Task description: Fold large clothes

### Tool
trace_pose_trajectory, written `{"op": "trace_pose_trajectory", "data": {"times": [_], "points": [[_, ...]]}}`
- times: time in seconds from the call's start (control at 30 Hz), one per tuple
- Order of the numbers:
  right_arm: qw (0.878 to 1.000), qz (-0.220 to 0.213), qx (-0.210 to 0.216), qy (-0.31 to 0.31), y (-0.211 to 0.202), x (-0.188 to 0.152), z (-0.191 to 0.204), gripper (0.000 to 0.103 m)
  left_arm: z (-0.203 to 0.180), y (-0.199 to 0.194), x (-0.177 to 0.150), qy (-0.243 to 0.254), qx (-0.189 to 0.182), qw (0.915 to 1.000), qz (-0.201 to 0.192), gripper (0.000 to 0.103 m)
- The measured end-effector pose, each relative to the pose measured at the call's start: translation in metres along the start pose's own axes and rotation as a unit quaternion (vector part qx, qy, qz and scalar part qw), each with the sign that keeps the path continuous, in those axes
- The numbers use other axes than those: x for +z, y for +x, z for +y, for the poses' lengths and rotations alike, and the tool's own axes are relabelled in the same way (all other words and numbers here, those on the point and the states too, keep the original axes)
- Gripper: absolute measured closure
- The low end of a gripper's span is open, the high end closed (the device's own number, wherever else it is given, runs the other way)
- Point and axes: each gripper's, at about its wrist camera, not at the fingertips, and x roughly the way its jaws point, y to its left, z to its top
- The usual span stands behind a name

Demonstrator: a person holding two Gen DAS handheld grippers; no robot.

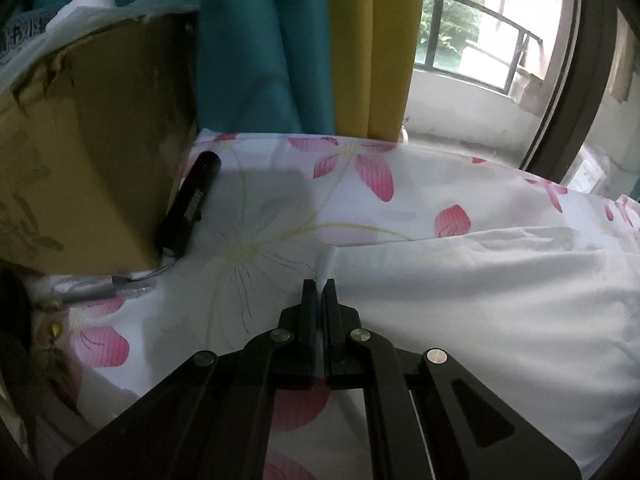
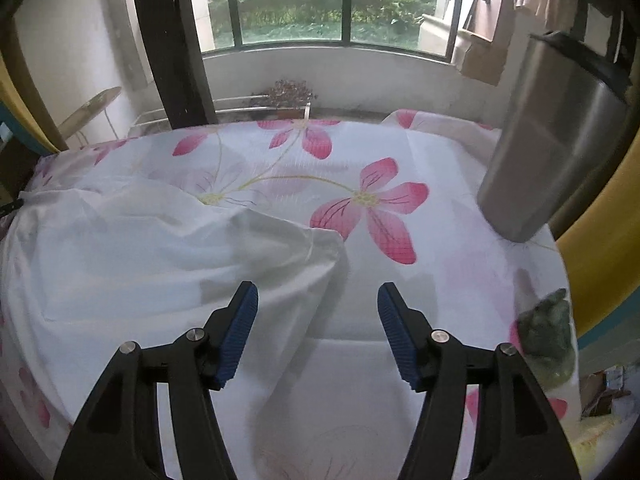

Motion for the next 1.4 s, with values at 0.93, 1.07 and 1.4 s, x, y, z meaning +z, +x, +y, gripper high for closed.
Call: {"op": "trace_pose_trajectory", "data": {"times": [0.93, 1.07, 1.4], "points": [[0.998, -0.005, -0.06, 0.02, -0.021, -0.017, 0.004, 0.091, 0.016, -0.067, -0.024, -0.059, -0.05, 0.9966, -0.028, 0.061], [0.998, -0.016, -0.037, 0.043, -0.043, -0.034, 0.012, 0.058, 0.009, -0.092, -0.046, -0.068, -0.082, 0.9938, -0.033, 0.06], [0.997, -0.023, -0.016, 0.075, -0.066, -0.085, 0.047, 0.043, -0.012, -0.101, -0.101, -0.061, -0.106, 0.9924, 0.015, 0.056]]}}
